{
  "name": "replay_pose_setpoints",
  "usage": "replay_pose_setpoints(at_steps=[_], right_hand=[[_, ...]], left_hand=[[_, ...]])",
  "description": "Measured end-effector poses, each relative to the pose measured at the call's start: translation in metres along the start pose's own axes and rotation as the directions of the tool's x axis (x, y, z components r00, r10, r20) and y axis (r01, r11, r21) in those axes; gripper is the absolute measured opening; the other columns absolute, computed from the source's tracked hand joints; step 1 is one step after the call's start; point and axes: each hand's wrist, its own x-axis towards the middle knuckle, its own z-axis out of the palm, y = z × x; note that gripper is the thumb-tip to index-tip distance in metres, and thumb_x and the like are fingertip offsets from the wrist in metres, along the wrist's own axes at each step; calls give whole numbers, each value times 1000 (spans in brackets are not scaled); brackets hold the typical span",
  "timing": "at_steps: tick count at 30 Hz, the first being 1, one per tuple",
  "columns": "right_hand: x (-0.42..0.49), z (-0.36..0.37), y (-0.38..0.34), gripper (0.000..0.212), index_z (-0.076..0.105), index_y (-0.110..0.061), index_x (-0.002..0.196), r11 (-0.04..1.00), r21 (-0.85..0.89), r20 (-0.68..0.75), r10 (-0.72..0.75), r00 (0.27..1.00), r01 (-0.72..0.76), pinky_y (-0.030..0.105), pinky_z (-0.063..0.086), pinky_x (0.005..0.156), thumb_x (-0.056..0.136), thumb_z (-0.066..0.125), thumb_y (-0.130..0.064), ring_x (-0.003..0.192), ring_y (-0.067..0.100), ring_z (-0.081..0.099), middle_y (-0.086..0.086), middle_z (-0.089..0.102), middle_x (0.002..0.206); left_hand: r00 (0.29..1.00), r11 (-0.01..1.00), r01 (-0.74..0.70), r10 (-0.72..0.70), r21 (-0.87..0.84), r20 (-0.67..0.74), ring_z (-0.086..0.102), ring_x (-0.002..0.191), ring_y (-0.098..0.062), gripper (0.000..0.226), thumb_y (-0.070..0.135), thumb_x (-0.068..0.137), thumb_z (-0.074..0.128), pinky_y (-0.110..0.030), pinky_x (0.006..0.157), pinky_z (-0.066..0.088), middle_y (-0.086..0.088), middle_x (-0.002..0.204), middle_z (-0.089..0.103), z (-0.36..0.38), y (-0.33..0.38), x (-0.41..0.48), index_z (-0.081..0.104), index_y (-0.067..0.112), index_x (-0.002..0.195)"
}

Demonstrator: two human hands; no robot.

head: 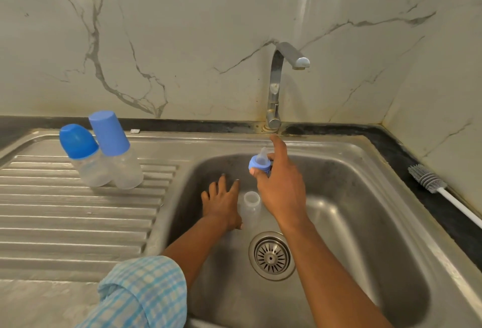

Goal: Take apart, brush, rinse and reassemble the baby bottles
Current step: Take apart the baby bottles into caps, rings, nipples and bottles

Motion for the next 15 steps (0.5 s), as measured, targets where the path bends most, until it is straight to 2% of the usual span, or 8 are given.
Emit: replay_pose_setpoints(at_steps=[2,3,5,7,9,11,13,15], right_hand=[[-1,0,0,76,23,-35,151,1000,20,7,-6,1000,6,38,54,91,91,69,-25,110,20,64,0,64,126],[-2,1,-1,76,24,-34,151,999,36,11,-15,1000,14,37,54,91,91,69,-24,110,20,63,0,64,126],[-2,0,-3,76,25,-32,152,997,76,20,-21,1000,20,37,53,92,91,68,-22,113,21,62,2,63,126],[-3,0,-3,71,30,-30,150,996,88,55,-22,998,18,37,52,92,91,68,-24,115,22,61,4,63,128],[-9,-2,-6,61,41,-26,144,994,105,108,-17,994,6,34,52,91,90,69,-29,114,21,62,1,64,127],[-18,-8,-8,52,52,-26,133,987,161,164,-4,986,-22,33,54,88,86,74,-32,105,16,65,-3,66,117],[-27,-18,-10,44,58,-28,120,969,243,182,8,983,-53,28,56,80,81,79,-32,93,10,66,-9,66,106],[-32,-25,-11,37,60,-29,105,949,310,159,13,987,-62,20,55,72,77,83,-29,85,5,67,-12,66,96]], left_hand=[[999,995,32,-33,-99,-15,-5,153,-35,109,38,81,78,-53,120,12,-8,166,-12,-13,-4,-13,3,30,159],[998,984,35,-44,-177,-47,-2,153,-33,102,37,84,75,-51,120,14,-7,167,-7,-21,-8,-20,7,30,159],[988,929,-41,-18,-369,-157,18,151,-27,87,39,87,71,-43,119,23,-4,165,17,-31,-15,-33,21,27,157],[960,827,-186,37,-531,-279,36,142,-16,77,33,89,71,-20,111,30,0,157,35,-34,-17,-52,32,23,154],[934,753,-280,70,-595,-351,43,129,-4,71,28,90,71,1,93,29,5,151,42,-33,-15,-68,36,23,151],[923,677,-341,109,-652,-370,45,126,1,74,31,88,73,-3,93,38,9,150,44,-30,-12,-73,36,26,151],[909,627,-386,135,-676,-393,50,125,-2,76,34,85,77,-25,103,47,12,145,49,-32,-11,-73,36,27,150],[892,583,-424,137,-693,-431,57,119,-2,67,29,85,78,-37,101,51,14,135,57,-35,-10,-71,42,28,142]])
